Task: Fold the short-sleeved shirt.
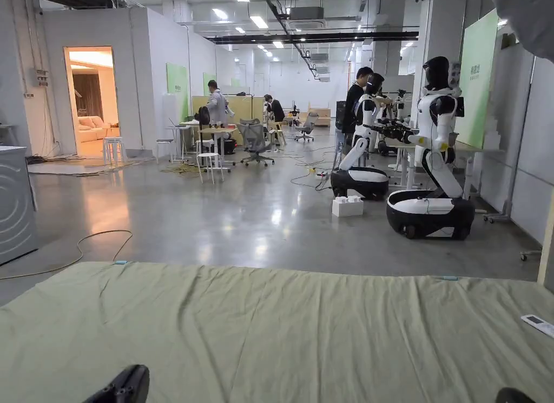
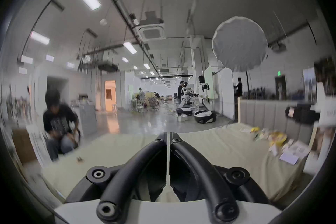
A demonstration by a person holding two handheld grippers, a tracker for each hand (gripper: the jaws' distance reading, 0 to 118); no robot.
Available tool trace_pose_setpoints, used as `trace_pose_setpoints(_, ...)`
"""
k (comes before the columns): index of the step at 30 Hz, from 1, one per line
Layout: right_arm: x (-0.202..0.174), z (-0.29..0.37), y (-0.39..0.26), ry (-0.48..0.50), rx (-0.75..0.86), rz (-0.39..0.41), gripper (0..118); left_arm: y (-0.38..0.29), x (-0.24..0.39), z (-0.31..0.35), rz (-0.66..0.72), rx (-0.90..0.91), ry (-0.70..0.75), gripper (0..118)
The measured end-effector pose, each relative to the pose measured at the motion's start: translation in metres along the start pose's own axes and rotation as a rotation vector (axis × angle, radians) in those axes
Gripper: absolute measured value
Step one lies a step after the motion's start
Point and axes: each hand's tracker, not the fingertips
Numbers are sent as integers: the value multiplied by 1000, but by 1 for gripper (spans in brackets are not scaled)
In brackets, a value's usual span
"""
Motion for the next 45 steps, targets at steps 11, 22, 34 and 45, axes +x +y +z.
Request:
trace_pose_setpoints(11,-86,-20,-132,223,-98,1580,1,-175,68,-8,-1537,-190,-285,2)
trace_pose_setpoints(22,-45,-23,-85,255,-244,827,1,-84,48,-2,-824,-193,-162,2)
trace_pose_setpoints(34,28,39,-55,-84,-119,-114,1,-48,-34,36,348,-127,-188,2)
trace_pose_setpoints(45,22,39,-51,-62,-133,-93,1,-39,-22,37,273,-112,-195,2)
